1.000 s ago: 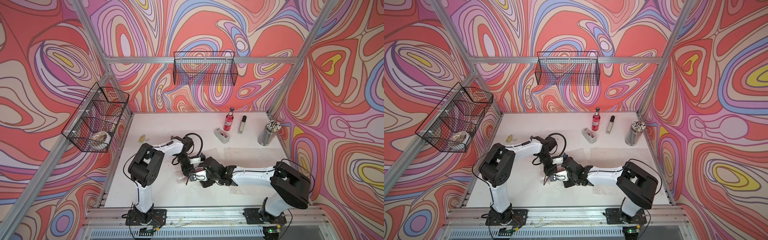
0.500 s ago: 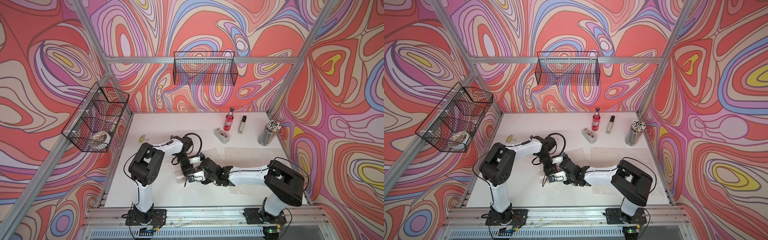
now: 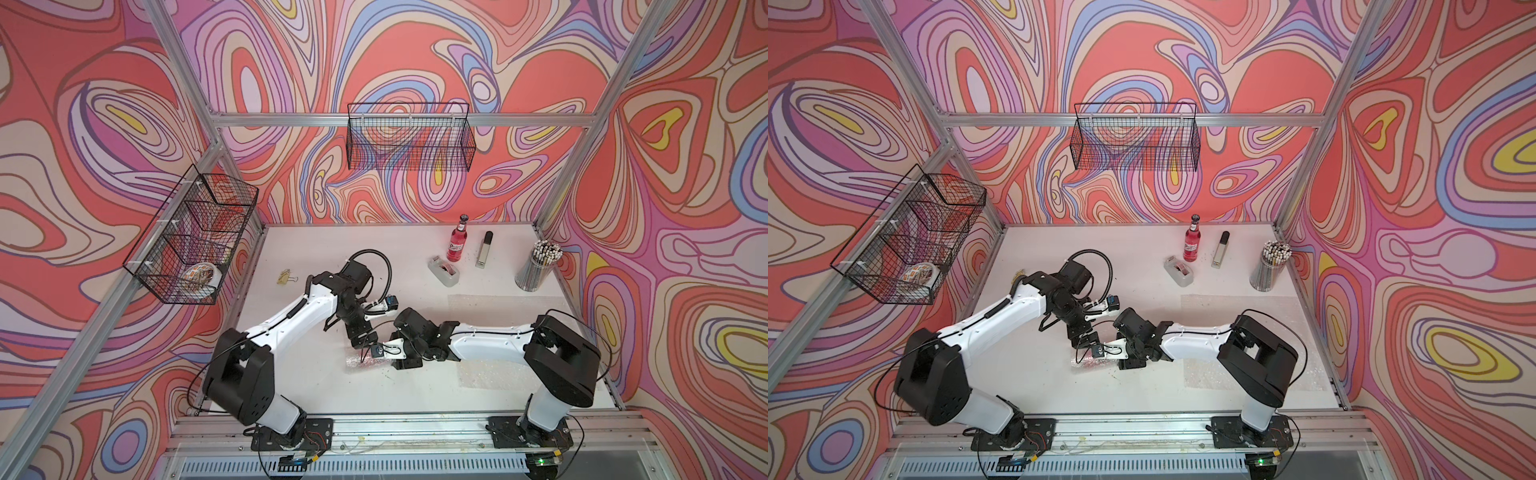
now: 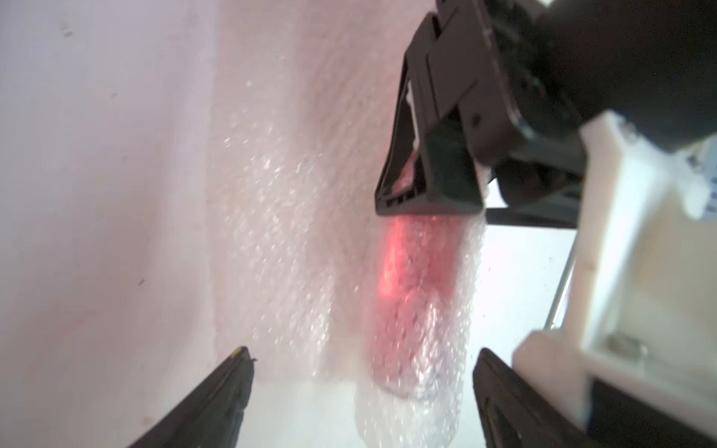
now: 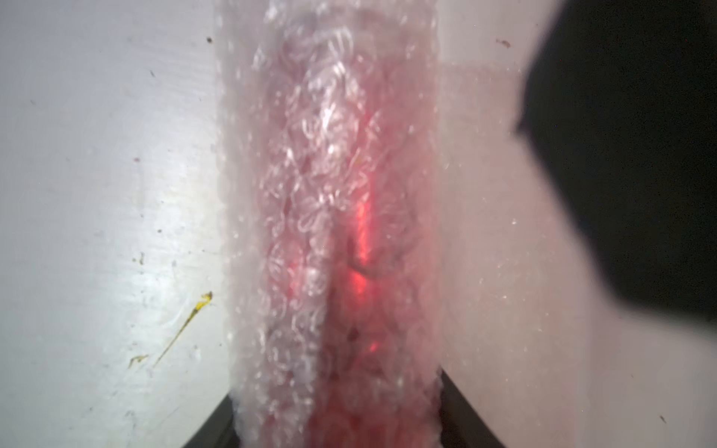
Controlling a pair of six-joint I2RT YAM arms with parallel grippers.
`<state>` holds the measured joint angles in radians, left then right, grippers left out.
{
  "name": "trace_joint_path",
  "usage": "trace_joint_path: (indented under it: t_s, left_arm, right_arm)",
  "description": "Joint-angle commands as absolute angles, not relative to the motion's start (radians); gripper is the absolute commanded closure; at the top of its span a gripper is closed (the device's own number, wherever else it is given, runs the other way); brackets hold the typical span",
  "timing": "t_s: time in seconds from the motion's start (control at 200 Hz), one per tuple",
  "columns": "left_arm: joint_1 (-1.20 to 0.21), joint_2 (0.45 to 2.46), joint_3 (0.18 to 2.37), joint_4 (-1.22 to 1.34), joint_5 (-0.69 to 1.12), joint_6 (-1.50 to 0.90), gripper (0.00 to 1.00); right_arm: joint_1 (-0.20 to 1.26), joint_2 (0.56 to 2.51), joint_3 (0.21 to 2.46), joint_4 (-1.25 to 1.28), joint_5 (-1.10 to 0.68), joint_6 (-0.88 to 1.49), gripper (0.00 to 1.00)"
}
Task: Wrap wine bottles in bubble wrap
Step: Wrap the wine bottle in bubble wrap.
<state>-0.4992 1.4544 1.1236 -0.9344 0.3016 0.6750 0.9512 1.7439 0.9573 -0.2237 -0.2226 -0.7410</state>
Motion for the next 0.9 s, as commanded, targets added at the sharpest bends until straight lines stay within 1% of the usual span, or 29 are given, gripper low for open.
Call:
trace_joint_path:
  t_s: [0.0, 0.17, 0.345, 0.456, 0.476, 0.531, 0.606, 0.671, 0.811, 0.896]
  left_arm:
    - [-0.484, 1.318, 1.064, -1.072, 0.195, 0.609, 0.08]
    - [-0.485, 1.117, 0.994, -1.103, 0.264, 0.574, 0.07]
    - [-0.485, 1.029, 0.907, -1.091, 0.307, 0.578, 0.08]
    - [-0.515, 0.989, 0.824, -0.988, 0.291, 0.635, 0.09]
    - [-0.530, 0.981, 0.806, -0.953, 0.283, 0.645, 0.09]
    - [-0.580, 0.966, 0.759, -0.865, 0.256, 0.695, 0.09]
    - [-0.663, 0.973, 0.701, -0.728, 0.153, 0.769, 0.09]
    - [-0.696, 0.999, 0.682, -0.648, 0.111, 0.835, 0.08]
    - [-0.708, 1.094, 0.671, -0.522, 0.102, 0.904, 0.07]
    - [-0.710, 1.152, 0.675, -0.483, 0.112, 0.928, 0.11]
  right_arm:
    - [0.896, 1.819, 1.032, -0.346, -0.453, -0.642, 0.53]
    - [0.823, 1.939, 1.175, -0.505, -0.634, -0.618, 0.53]
    - [0.786, 2.070, 1.328, -0.664, -0.732, -0.605, 0.53]
    - [0.771, 2.128, 1.392, -0.724, -0.799, -0.592, 0.52]
    - [0.770, 2.140, 1.402, -0.733, -0.803, -0.592, 0.50]
    - [0.764, 2.162, 1.422, -0.749, -0.815, -0.594, 0.48]
    - [0.758, 2.185, 1.442, -0.768, -0.825, -0.593, 0.47]
    - [0.752, 2.200, 1.454, -0.786, -0.834, -0.600, 0.46]
    - [0.742, 2.234, 1.475, -0.819, -0.854, -0.612, 0.44]
    - [0.737, 2.243, 1.482, -0.826, -0.859, -0.612, 0.42]
